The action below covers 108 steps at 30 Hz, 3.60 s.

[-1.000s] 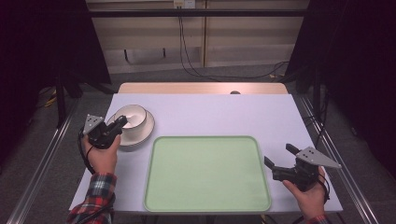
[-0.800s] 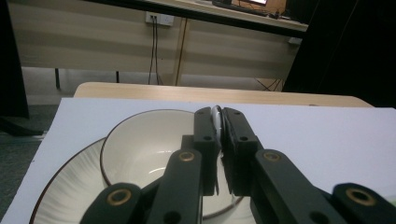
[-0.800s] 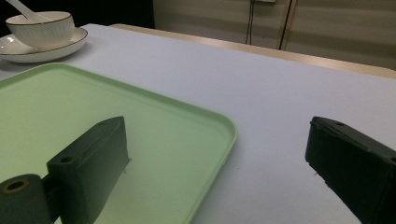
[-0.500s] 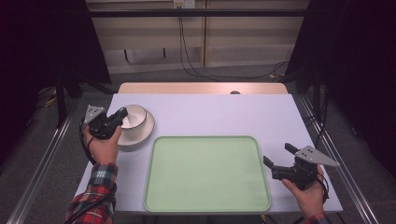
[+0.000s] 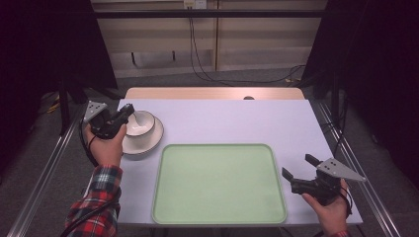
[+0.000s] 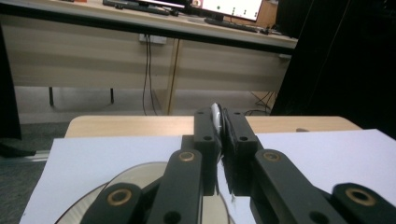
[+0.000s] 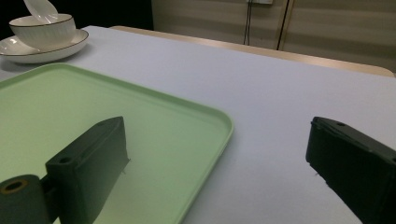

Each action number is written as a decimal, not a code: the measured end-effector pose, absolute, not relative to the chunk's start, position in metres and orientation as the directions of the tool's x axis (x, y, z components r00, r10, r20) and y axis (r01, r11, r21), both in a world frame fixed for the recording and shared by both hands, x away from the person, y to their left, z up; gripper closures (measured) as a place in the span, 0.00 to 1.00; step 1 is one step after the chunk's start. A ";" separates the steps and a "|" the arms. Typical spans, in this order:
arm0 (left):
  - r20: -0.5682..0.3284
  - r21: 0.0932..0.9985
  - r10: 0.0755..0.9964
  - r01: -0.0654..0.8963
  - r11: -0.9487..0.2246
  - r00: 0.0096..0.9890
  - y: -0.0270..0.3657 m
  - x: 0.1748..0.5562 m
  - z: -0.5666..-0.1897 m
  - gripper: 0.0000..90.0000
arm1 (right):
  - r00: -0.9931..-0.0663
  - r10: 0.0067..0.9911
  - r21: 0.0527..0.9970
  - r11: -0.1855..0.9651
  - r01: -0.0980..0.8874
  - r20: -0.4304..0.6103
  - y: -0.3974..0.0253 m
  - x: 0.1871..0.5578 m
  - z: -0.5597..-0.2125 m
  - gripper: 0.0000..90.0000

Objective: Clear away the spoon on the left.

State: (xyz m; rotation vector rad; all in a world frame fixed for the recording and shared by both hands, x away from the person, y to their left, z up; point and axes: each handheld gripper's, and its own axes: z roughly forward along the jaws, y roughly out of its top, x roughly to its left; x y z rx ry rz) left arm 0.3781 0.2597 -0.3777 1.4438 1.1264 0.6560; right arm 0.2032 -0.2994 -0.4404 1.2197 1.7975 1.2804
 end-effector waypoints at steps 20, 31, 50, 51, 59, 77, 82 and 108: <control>-0.238 0.951 0.856 0.290 0.108 0.460 0.258 0.348 -0.341 0.94 | -0.423 0.906 0.939 0.130 0.317 0.017 -0.287 0.212 -0.439 0.04; -0.281 0.937 0.801 0.330 0.110 0.529 0.248 0.334 -0.341 0.94 | -0.443 0.897 0.936 0.148 0.320 0.010 -0.281 0.220 -0.441 0.04; -0.310 0.924 0.712 0.375 0.070 0.630 0.222 0.316 -0.359 0.94 | -0.422 0.906 0.928 0.144 0.344 0.016 -0.281 0.222 -0.443 0.02; -0.306 0.924 0.704 0.377 0.058 0.641 0.223 0.315 -0.359 0.94 | -0.422 0.906 0.928 0.144 0.344 0.016 -0.281 0.222 -0.443 0.02; -0.316 0.920 0.679 0.389 0.049 0.662 0.215 0.310 -0.362 0.94 | -0.410 0.911 0.923 0.131 0.363 0.032 -0.286 0.217 -0.444 0.01; -0.323 0.911 0.629 0.411 0.005 0.707 0.208 0.286 -0.369 0.94 | -0.442 0.897 0.922 0.179 0.344 -0.009 -0.276 0.224 -0.445 0.00; -0.333 0.903 0.619 0.430 -0.007 0.711 0.205 0.279 -0.373 0.94 | -0.452 0.892 0.923 0.191 0.335 -0.020 -0.273 0.226 -0.445 0.00; -0.367 0.861 0.562 0.499 -0.096 0.741 0.190 0.271 -0.398 0.94 | -0.469 0.882 0.925 0.210 0.316 -0.040 -0.268 0.232 -0.445 0.01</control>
